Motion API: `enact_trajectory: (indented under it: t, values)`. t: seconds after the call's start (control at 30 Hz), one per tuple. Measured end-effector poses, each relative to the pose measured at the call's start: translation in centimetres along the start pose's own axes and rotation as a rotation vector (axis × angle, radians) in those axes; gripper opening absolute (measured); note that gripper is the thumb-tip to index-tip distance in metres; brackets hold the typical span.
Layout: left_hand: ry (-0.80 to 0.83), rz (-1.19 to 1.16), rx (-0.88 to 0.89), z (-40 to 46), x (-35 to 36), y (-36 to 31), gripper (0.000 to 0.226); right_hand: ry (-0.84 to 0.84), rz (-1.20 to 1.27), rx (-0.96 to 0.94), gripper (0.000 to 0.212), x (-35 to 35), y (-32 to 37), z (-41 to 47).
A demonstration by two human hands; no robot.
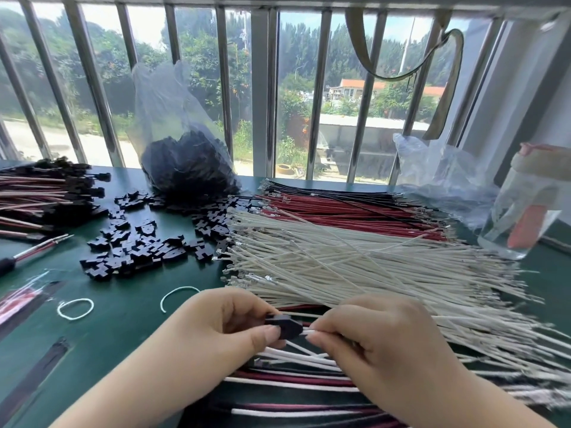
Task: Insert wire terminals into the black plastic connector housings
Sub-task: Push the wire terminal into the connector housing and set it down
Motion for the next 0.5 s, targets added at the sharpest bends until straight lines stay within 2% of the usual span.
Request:
enact_trajectory:
  t: [0.1,0.2,0.27,0.33,0.4,0.5]
  values:
    - [-0.028,0.011,0.001,0.4,0.4,-0.4,0.021,0.009,-0.045,-0.006,0.023,0.0,-0.2,0.1]
    - [-0.079,0.034,0.014,0.6,1.0,-0.4,0.013,0.0,-0.048,-0.015,0.023,0.1,-0.6,0.0]
    - [-0.096,0.022,0.032,0.7,1.0,-0.4,0.019,-0.024,-0.023,-0.025,0.02,0.0,-0.6,0.0]
    - [-0.074,0.006,0.035,0.7,1.2,-0.5,0.025,-0.017,-0.021,-0.047,0.017,0.2,-0.5,0.0]
    - [-0.061,-0.045,0.04,0.5,1.4,-0.9,0.018,-0.017,-0.017,-0.041,0.016,0.0,-0.1,0.2]
    - [-0.013,-0.089,0.063,0.7,1.1,-0.2,0.016,0.092,0.015,0.037,0.017,-0.7,0.4,0.4]
Point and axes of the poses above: each hand's wrist, its own z-axis towards the middle knuckle, its own x-axis out of the palm, y = z × x, the point moved 1 cm from there along z, towards the middle knuckle, and after that the axes turned 6 degrees about z, right-handed, at the moved point
